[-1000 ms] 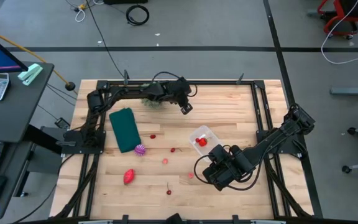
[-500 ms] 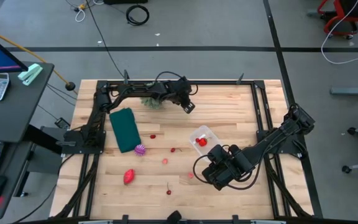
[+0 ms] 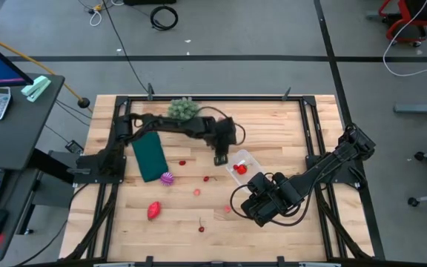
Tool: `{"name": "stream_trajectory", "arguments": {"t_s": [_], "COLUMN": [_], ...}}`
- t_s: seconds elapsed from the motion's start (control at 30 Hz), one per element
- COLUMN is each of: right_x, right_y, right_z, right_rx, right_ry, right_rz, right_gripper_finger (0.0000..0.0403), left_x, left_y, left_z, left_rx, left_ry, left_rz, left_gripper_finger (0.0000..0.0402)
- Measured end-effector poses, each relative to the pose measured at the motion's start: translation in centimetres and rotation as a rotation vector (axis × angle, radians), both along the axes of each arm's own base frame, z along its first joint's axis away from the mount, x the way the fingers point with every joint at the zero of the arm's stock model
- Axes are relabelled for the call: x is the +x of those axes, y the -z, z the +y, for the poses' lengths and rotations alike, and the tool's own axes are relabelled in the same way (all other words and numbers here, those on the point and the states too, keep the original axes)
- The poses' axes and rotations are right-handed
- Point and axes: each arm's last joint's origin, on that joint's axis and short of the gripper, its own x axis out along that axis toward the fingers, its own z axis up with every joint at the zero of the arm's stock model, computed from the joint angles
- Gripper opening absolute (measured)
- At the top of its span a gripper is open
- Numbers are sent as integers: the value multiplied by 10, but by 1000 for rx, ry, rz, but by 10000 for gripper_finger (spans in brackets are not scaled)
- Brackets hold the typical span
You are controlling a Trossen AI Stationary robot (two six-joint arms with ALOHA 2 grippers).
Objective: Pick and placing Produce into tupperware
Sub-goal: Put the cherry into the container
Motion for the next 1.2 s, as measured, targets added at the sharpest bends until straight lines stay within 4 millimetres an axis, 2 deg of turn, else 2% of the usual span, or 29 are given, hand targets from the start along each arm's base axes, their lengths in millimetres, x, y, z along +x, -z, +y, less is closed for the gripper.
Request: {"name": "stream_trajectory", "arguments": {"t_s": [0.1,0.17,0.3,0.43,0.57,0.67,0.77,0.97,1.07,1.2], "right_x": [0,1,4,4,-1,-4,-9,-12,-13,-10], "right_y": [0,0,1,27,51,57,57,58,66,81], "right_z": [0,0,-1,13,28,35,41,42,36,27], "right_rx": [0,-13,-97,-56,88,197,178,136,87,74], "right_ry": [0,-11,-41,-89,-234,-279,-372,-430,-408,-351], "right_rz": [-4,-13,-71,-187,-201,-186,-166,-142,-123,-73], "right_gripper_finger": [160,160,160,160,160,160,160,160,160,156], "left_x": [-7,-16,-38,-67,-107,-142,-179,-245,-274,-300], "left_y": [-12,-19,-50,-92,-161,-203,-237,-281,-294,-304], "left_z": [-14,-22,-36,-38,-31,-31,-36,-48,-53,-57], "left_rx": [119,134,127,112,118,113,124,150,165,186], "left_ry": [-2,7,41,8,-86,-138,-163,-177,-170,-162], "left_rz": [66,133,196,187,-22,-166,-298,-501,-583,-647], "left_gripper_finger": [67,67,70,63,53,49,48,45,44,46]}}
